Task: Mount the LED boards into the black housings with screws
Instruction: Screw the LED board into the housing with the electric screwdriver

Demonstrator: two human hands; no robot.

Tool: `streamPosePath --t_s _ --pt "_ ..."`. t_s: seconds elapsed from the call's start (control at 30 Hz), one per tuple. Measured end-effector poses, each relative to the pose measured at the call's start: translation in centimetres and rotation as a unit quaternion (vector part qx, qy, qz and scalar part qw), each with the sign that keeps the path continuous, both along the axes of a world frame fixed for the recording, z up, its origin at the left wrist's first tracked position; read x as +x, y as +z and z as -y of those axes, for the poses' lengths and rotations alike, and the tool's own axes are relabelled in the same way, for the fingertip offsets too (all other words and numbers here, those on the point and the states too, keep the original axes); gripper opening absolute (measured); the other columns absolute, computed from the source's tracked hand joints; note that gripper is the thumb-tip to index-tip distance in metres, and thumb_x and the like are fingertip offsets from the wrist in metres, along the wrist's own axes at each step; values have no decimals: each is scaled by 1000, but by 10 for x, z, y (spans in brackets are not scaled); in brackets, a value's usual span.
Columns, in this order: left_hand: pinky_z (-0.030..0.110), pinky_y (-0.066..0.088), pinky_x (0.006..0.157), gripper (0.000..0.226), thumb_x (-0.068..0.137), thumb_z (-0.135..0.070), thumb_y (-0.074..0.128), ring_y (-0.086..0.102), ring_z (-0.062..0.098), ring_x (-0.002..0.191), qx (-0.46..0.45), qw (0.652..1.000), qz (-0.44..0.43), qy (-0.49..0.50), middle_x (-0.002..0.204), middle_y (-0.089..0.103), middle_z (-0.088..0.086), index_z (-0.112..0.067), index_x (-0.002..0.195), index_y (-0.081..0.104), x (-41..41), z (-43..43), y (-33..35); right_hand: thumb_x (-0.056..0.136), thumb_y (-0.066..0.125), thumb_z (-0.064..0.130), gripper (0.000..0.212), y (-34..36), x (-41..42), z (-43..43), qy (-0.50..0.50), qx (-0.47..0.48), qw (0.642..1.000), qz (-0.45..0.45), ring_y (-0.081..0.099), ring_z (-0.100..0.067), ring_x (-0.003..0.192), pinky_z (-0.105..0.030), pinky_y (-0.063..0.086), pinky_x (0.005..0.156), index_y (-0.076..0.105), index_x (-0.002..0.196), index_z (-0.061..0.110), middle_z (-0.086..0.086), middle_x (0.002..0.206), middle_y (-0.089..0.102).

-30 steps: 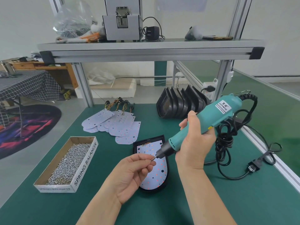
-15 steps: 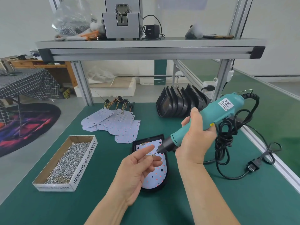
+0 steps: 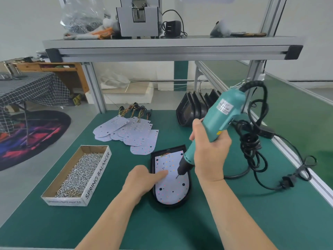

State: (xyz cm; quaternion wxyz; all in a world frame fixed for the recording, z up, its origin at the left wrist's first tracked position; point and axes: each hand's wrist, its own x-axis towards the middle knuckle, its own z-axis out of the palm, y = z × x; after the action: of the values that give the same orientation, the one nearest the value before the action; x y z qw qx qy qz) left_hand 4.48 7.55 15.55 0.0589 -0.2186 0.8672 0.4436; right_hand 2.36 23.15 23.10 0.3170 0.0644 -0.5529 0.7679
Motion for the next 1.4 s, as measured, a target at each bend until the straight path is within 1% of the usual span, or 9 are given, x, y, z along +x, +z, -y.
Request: streamPosePath --t_s 0.1,0.23,0.33,0.43,0.9,1.17,1.23,1.3,1.4 --pt "27 17 49 66 65 -49 85 23 16 52 -27 999 14 -22 56 24 -6 -20 62 26 -14 -9 -2 81 69 32 34 -13 3 3 11 53 999 8 47 -28 56 -36 45 57 54 76 1 -21 62 51" --pt "19 20 35 50 68 -29 86 26 8 38 95 995 7 -11 49 30 -10 -19 62 38 -23 -19 -3 81 68 36 45 -25 4 3 3 94 995 14 44 -38 57 -50 43 55 47 72 -3 -22 61 47" --pt "14 24 32 30 73 -22 83 39 3 35 125 992 12 -14 45 49 -12 -13 70 55 -25 -19 -5 82 68 35 43 -31 2 -3 -1 104 994 14 42 -34 56 -49 41 53 46 72 -1 -17 59 46" --pt "18 38 48 23 74 -20 81 61 14 61 150 989 13 -10 76 71 1 -6 86 67 -25 -20 -6 83 69 35 43 -35 2 -5 -3 105 994 16 43 -34 56 -48 41 52 48 72 -1 -16 59 46" --pt "16 31 39 20 75 -19 81 54 11 54 149 989 20 -4 80 72 3 -8 87 69 -24 -21 -5 82 67 34 44 -39 1 -3 -3 122 992 12 39 -25 54 -47 39 52 44 69 -1 -2 57 42" --pt "21 42 49 26 75 -18 81 65 18 65 152 988 21 -12 88 76 8 -6 95 71 -23 -20 -5 82 67 30 41 -35 3 0 20 123 992 10 34 -21 52 -38 33 50 38 65 8 7 54 36" --pt "34 58 69 33 71 -19 82 72 25 81 159 987 22 -13 92 76 9 -4 98 72 -23 -21 -4 83 67 26 40 -35 2 0 26 121 992 15 32 -15 52 -32 32 51 34 64 14 11 53 34" --pt "46 56 92 46 62 -24 82 72 32 94 161 987 26 -10 97 76 12 -3 101 72 -23 -22 -3 83 67 20 40 -37 0 -1 31 115 993 26 31 -14 51 -29 31 51 33 63 13 10 52 33" --pt "49 55 94 35 69 -19 83 72 31 94 158 987 27 -12 95 76 11 -4 99 72 -23 -22 -6 83 67 19 40 -38 -1 1 28 113 992 40 31 -14 51 -29 31 50 33 63 13 8 52 33"
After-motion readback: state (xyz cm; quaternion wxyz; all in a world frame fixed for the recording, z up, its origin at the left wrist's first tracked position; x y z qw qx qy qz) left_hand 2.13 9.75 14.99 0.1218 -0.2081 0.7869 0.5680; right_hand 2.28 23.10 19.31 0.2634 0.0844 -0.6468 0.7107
